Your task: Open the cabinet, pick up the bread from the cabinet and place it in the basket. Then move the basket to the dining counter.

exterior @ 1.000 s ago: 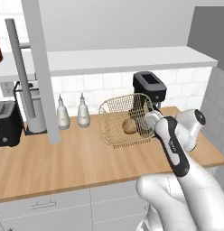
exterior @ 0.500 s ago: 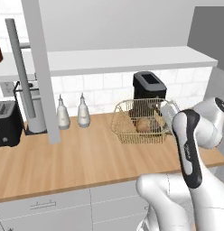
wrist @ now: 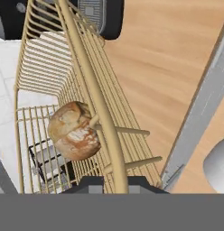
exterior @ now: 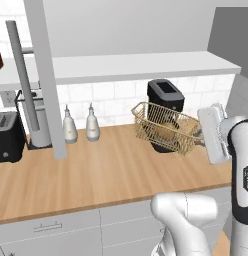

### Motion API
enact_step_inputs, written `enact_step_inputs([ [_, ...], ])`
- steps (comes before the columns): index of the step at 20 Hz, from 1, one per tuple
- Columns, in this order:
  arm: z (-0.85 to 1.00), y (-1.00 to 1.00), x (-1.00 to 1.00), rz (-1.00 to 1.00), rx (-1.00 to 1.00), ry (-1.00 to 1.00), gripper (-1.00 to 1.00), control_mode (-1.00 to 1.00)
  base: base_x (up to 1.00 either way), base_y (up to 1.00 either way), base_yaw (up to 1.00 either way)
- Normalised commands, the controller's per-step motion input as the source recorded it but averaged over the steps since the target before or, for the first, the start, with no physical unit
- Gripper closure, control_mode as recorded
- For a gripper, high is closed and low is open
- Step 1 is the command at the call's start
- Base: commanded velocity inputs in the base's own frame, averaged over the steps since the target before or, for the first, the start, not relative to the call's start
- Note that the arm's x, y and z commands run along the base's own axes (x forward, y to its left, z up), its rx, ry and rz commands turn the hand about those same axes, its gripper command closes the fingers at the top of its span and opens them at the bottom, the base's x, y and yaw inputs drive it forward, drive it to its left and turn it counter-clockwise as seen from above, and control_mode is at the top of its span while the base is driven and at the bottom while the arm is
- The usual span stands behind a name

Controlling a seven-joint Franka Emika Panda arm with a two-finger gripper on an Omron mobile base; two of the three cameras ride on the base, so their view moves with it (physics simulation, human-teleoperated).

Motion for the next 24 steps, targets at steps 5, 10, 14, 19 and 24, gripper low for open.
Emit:
enact_step_inputs([
  [5,0.42,0.38,-0.52,0.0,-0.08,-0.38,1.0,-1.0,0.0,0.0,0.0],
  [10,0.47,0.12,-0.11,0.0,-0.09,-0.22,1.0,-1.0,0.0,0.0,0.0],
  [14,0.41,0.0,-0.08,0.0,0.0,-0.01,1.0,-1.0,0.0,0.0,0.0],
  [19,0.15,0.0,-0.04,-0.01,-0.04,-0.08,1.0,-1.0,0.0,0.0,0.0],
  [24,0.0,0.02,-0.07,-0.03,-0.06,-0.17,1.0,1.0,-0.09,0.02,-0.01],
])
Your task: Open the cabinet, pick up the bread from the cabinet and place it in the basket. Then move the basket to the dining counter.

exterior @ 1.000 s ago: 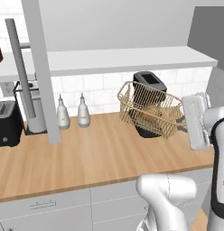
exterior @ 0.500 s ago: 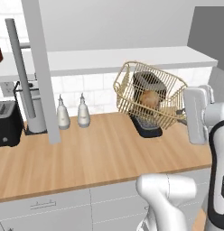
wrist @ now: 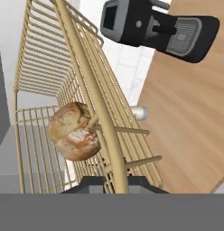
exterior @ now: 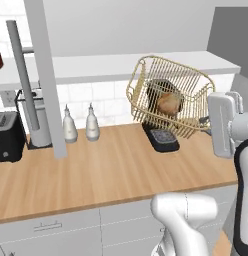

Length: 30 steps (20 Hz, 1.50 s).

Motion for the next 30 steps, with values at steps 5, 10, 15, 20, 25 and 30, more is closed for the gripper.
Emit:
enact_step_inputs([
  [5,0.0,0.0,0.0,0.0,0.0,0.0,1.0,1.0,-0.9,0.0,-0.05],
  [10,0.0,0.0,0.0,0.0,0.0,0.0,1.0,1.0,-1.0,0.41,0.02],
  [15,0.0,0.0,0.0,0.0,0.0,0.0,1.0,1.0,-0.65,1.0,0.58],
  [20,0.0,0.0,0.0,0.0,0.0,0.0,1.0,1.0,-0.07,0.9,0.86],
  [25,0.0,0.0,0.0,0.0,0.0,0.0,1.0,1.0,-0.02,0.71,0.92],
  [30,0.0,0.0,0.0,0.0,0.0,0.0,1.0,1.0,-0.1,0.61,0.93],
])
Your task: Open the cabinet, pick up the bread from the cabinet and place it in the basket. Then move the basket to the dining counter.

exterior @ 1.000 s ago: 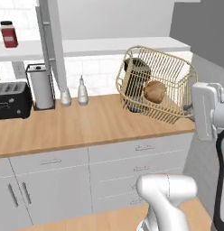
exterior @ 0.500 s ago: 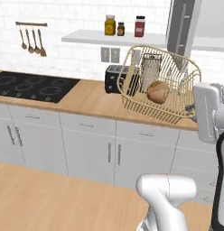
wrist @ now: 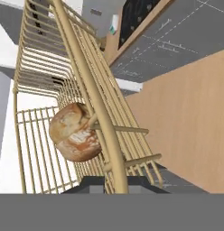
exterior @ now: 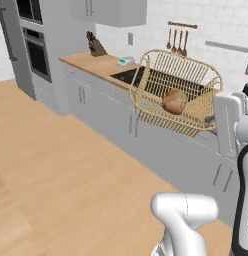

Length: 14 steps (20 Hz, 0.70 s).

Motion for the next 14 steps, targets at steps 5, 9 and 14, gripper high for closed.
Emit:
enact_step_inputs([
  [5,0.0,0.0,0.0,0.0,0.0,0.0,1.0,1.0,0.38,0.04,0.94],
  [9,0.0,0.0,0.0,0.0,0.0,0.0,1.0,1.0,0.45,-0.01,0.96],
  [14,0.0,0.0,0.0,0.0,0.0,0.0,1.0,1.0,0.08,0.0,1.0],
])
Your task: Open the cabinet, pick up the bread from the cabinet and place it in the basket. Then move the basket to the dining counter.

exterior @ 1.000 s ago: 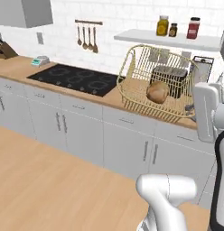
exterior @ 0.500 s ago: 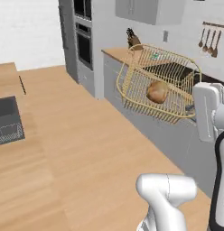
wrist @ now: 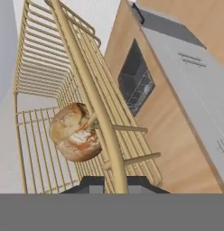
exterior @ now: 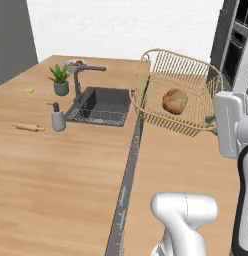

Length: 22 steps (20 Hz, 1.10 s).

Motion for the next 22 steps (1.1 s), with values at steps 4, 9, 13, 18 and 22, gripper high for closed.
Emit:
enact_step_inputs([
  [4,0.0,0.0,0.0,0.0,0.0,0.0,1.0,1.0,0.0,0.0,1.0],
  [9,0.0,0.0,0.0,0.0,0.0,0.0,1.0,1.0,0.0,0.0,1.0],
  [13,0.0,0.0,0.0,0.0,0.0,0.0,1.0,1.0,0.01,0.0,1.0],
  [18,0.0,0.0,0.0,0.0,0.0,0.0,1.0,1.0,0.01,-0.11,0.92],
  [22,0.0,0.0,0.0,0.0,0.0,0.0,1.0,1.0,0.28,-0.02,0.49],
])
